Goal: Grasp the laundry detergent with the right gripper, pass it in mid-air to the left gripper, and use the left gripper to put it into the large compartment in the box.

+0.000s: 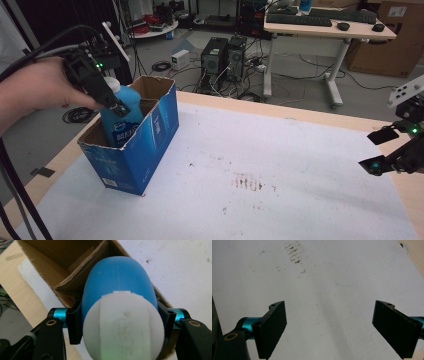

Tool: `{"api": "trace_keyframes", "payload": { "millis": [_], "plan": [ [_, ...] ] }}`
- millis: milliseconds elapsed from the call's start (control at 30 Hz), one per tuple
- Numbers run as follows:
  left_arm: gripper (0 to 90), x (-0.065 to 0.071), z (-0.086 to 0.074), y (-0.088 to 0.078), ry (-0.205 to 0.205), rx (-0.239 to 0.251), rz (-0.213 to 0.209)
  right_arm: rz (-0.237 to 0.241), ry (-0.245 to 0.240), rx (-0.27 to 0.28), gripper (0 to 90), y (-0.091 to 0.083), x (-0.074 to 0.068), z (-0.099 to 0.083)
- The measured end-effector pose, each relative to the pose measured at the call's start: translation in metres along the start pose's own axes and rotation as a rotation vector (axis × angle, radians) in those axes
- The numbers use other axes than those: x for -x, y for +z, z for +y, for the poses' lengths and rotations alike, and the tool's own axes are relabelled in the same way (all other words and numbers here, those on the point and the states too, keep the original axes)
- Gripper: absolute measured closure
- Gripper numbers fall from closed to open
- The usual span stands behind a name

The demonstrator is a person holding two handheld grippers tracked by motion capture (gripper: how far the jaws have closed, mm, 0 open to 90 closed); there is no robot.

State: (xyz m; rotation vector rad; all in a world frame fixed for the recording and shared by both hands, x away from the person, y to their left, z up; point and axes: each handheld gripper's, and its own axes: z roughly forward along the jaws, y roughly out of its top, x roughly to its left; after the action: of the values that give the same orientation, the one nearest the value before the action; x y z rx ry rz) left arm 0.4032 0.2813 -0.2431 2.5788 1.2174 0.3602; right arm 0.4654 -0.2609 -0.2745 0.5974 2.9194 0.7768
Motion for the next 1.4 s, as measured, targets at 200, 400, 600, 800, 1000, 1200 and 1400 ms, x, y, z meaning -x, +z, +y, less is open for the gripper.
{"api": "trace_keyframes", "payload": {
  "millis": [200,400,600,800,1000,1200,1400],
  "plan": [
    [38.2,0.000,-0.004,0.022,0.047,-0.034,-0.009,0.001,0.000,-0.008,11.5,0.004,-0.002,-0.001],
    [38.2,0.001,-0.006,0.036,0.072,-0.051,-0.018,0.000,0.002,-0.013,11.5,0.005,-0.004,-0.001],
    [38.1,0.002,-0.008,0.044,0.082,-0.059,-0.033,0.000,0.004,-0.017,11.5,0.006,-0.003,-0.002],
    [37.9,-0.002,-0.007,0.045,0.087,-0.059,-0.048,0.003,0.005,-0.022,11.5,0.009,-0.004,-0.003],
    [37.7,-0.006,-0.007,0.046,0.080,-0.061,-0.058,0.004,0.003,-0.027,11.5,0.011,-0.004,-0.002],
    [36.3,-0.007,-0.008,0.047,0.102,-0.073,-0.046,0.007,-0.002,-0.031,11.5,0.014,-0.005,0.000],
    [36.1,-0.007,-0.008,0.051,0.105,-0.088,-0.049,0.004,-0.003,-0.030,11.5,0.013,-0.006,-0.001]
  ]
}}
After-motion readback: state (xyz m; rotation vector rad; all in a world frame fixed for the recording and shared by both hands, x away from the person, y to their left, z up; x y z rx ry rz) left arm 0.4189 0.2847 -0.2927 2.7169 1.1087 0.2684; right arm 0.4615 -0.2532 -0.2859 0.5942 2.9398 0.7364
